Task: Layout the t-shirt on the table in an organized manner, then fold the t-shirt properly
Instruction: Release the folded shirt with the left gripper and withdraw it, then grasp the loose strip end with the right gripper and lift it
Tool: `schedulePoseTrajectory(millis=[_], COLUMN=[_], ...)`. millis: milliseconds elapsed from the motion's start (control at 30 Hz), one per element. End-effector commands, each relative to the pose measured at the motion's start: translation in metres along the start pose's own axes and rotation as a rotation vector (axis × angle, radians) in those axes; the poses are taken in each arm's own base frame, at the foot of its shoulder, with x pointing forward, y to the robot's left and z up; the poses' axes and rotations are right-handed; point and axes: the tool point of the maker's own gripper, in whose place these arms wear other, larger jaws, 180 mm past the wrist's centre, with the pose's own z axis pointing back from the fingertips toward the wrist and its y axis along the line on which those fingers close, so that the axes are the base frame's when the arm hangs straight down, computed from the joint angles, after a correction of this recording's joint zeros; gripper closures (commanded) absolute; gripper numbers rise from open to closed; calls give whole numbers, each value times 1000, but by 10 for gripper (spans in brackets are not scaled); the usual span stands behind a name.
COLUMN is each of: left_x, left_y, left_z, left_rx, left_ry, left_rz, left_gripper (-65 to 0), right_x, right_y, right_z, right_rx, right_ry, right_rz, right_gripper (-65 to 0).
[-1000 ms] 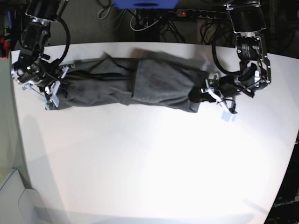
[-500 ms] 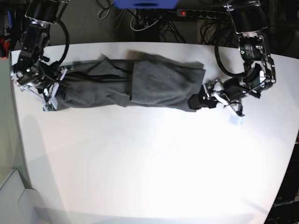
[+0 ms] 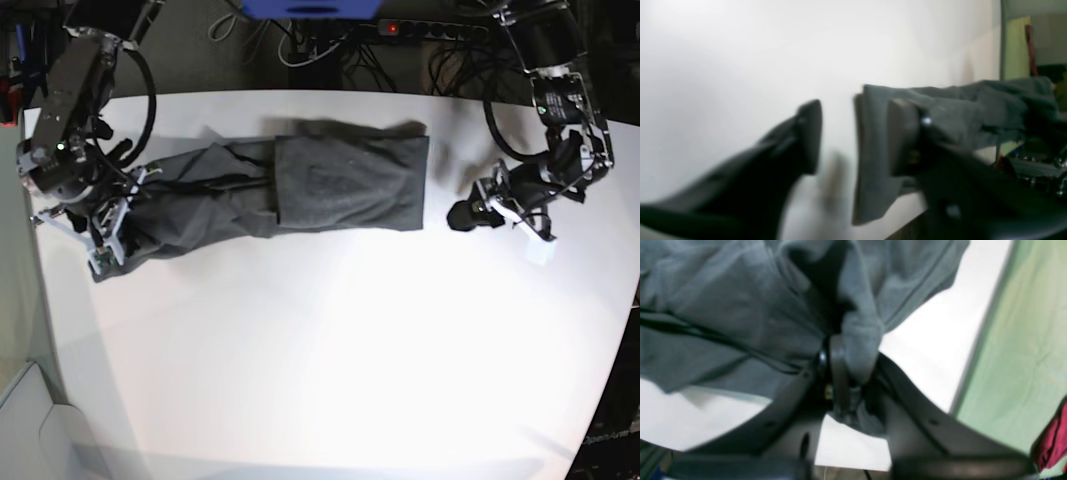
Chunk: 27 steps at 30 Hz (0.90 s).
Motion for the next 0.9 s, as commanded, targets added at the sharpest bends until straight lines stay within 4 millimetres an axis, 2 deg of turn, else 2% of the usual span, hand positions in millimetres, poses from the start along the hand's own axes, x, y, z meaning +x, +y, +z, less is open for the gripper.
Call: schedulePoseTrajectory(millis=[0, 67, 200, 300, 433, 567, 733, 867], left_x=[12, 10, 3, -3, -14, -30, -36, -41], left_y=[-2, 5, 18, 23, 35, 36, 36, 26], left_z=[4, 3, 9, 12, 11, -2, -15, -28], left_rx=[-13, -4, 27, 41, 120, 172, 224, 226], left_ry=[-29, -30, -33, -35, 11, 66, 111, 164], left_rz=[-13, 7, 18, 29, -13, -37, -80, -145], left_gripper=[-125, 0, -29, 0, -4, -4, -4, -4], right_x=[8, 15, 16, 21, 26, 35, 46, 50], right_y=[4, 22, 49, 60, 71, 88, 114, 147], right_z=[5, 7, 8, 8, 8, 10, 13, 20], right_rx=[4, 37, 95, 120, 144, 182, 236, 339], right_ry=[-38, -55, -62, -74, -87, -110, -139, -172], right_rz=[15, 55, 89, 102, 100, 138, 199, 224], right_gripper=[0, 0, 0, 0, 0, 0, 0, 0])
